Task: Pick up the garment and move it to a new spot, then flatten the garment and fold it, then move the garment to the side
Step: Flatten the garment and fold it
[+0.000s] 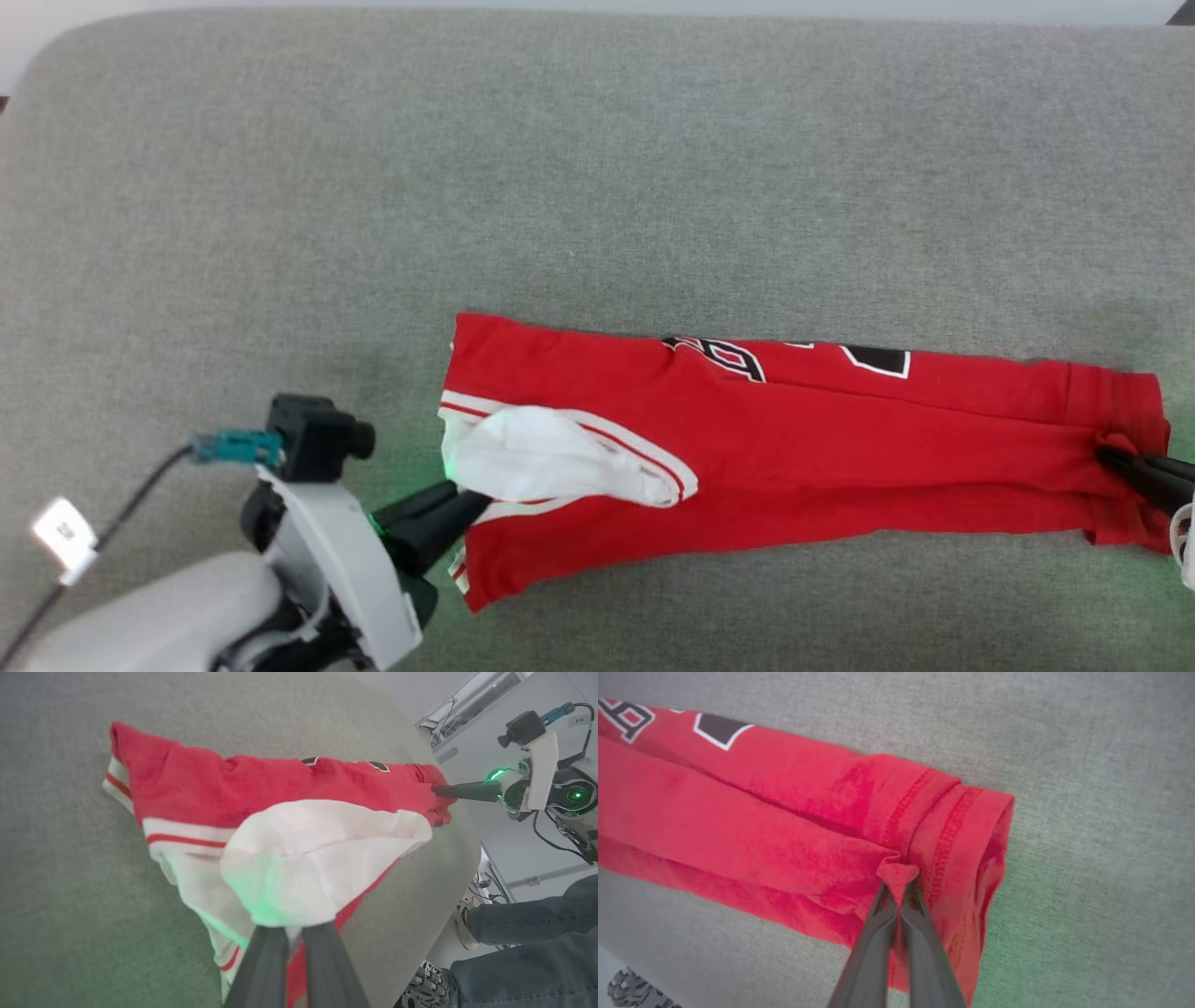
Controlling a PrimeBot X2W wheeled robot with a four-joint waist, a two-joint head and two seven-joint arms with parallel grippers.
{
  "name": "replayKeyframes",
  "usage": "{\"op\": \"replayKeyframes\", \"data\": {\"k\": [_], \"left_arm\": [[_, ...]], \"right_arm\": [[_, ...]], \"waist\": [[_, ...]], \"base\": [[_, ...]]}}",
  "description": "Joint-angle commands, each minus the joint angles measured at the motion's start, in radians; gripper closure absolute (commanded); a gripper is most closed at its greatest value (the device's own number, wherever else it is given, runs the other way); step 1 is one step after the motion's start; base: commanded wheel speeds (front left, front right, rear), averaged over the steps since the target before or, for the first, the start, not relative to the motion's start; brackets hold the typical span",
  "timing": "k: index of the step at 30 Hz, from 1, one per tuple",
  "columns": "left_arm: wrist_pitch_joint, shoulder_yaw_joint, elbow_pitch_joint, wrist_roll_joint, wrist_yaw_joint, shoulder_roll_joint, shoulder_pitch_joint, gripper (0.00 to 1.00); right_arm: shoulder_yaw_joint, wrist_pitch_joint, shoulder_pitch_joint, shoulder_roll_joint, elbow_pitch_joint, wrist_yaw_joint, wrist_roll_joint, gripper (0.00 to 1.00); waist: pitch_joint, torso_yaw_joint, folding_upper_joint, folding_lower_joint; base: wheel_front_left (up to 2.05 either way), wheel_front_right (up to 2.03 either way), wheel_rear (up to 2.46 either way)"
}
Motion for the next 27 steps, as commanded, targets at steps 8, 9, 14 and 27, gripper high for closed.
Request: {"op": "replayKeyframes", "data": {"k": [8, 9, 14, 27], "left_arm": [[-0.027, -0.003, 0.187, 0.036, -0.016, -0.13, 0.035, 1.0], [-0.031, -0.004, 0.21, 0.042, -0.018, -0.146, 0.035, 1.0], [-0.05, -0.003, 0.285, 0.044, -0.022, -0.189, 0.034, 0.55], [-0.095, 0.124, 0.227, 0.05, 0.018, -0.175, 0.146, 0.0]], "right_arm": [[-0.018, -0.041, -0.043, 0.089, 0.07, -0.001, -0.106, 1.0], [-0.013, -0.041, -0.046, 0.096, 0.078, -0.001, -0.113, 1.0], [-0.004, -0.064, -0.061, 0.105, 0.077, -0.001, -0.126, 0.69], [-0.135, -0.033, 0.036, 0.065, -0.005, -0.001, -0.054, 0.0]], "waist": [[0.02, 0.015, 0.0, 0.0], [0.021, 0.016, 0.0, 0.0], [0.009, 0.019, 0.0, 0.0], [-0.066, 0.047, 0.0, 0.0]], "base": [[0.0, 0.0, 0.0], [0.0, 0.0, 0.0], [0.0, 0.0, 0.0], [0.0, 0.0, 0.0]]}}
